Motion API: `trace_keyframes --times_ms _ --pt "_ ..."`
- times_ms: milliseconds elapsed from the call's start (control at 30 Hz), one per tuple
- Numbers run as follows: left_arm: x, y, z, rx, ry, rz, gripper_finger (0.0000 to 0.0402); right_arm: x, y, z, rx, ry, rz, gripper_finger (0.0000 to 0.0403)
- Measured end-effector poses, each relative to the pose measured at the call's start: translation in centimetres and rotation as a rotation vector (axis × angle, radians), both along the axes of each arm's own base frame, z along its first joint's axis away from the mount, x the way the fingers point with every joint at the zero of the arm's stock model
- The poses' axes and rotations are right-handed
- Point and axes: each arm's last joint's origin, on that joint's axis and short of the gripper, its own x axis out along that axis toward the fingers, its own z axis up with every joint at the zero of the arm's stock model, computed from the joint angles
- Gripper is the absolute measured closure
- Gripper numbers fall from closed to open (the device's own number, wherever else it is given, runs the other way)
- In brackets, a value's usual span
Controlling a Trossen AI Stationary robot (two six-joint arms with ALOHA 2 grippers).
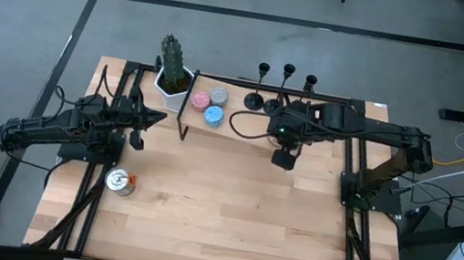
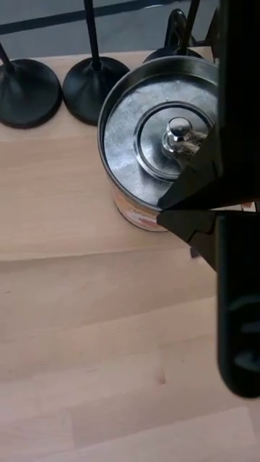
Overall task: Pick & Place candle stick holders
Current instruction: Put the top silver scented candle on the shelf, then put the silver scented candle on the shelf
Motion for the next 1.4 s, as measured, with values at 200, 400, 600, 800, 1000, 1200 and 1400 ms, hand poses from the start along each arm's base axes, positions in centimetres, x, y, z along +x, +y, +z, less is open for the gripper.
trace_keyframes --times_ms 200,400,600,800,1000,1200,1400 --pt "0.0 0.0 0.0 0.000 0.000 0.000 0.0396 0.0 -0.4 0.0 0.000 -0.001 -0.017 0.0402" --pt "0.0 0.0 0.0 0.000 0.000 0.000 0.0396 0.0 -0.8 0.0 -0.002 -0.001 -0.029 0.0385" --pt "0.0 0.0 0.0 0.000 0.000 0.000 0.0396 -0.1 -1.1 0.0 -0.006 -0.001 -0.042 0.0355" --pt "0.0 0.0 0.0 0.000 0.000 0.000 0.0396 -0.1 -1.2 0.0 -0.025 0.003 -0.036 0.0339" --pt "0.0 0.0 0.0 0.000 0.000 0.000 0.0396 0.4 -1.3 0.2 -0.035 -0.051 -0.036 0.0339" --pt "0.0 0.0 0.0 0.000 0.000 0.000 0.0396 1.2 -1.3 0.6 -0.037 -0.142 -0.036 0.0339" --pt "0.0 0.0 0.0 0.000 0.000 0.000 0.0396 2.1 -1.3 1.1 -0.041 -0.243 -0.037 0.0338"
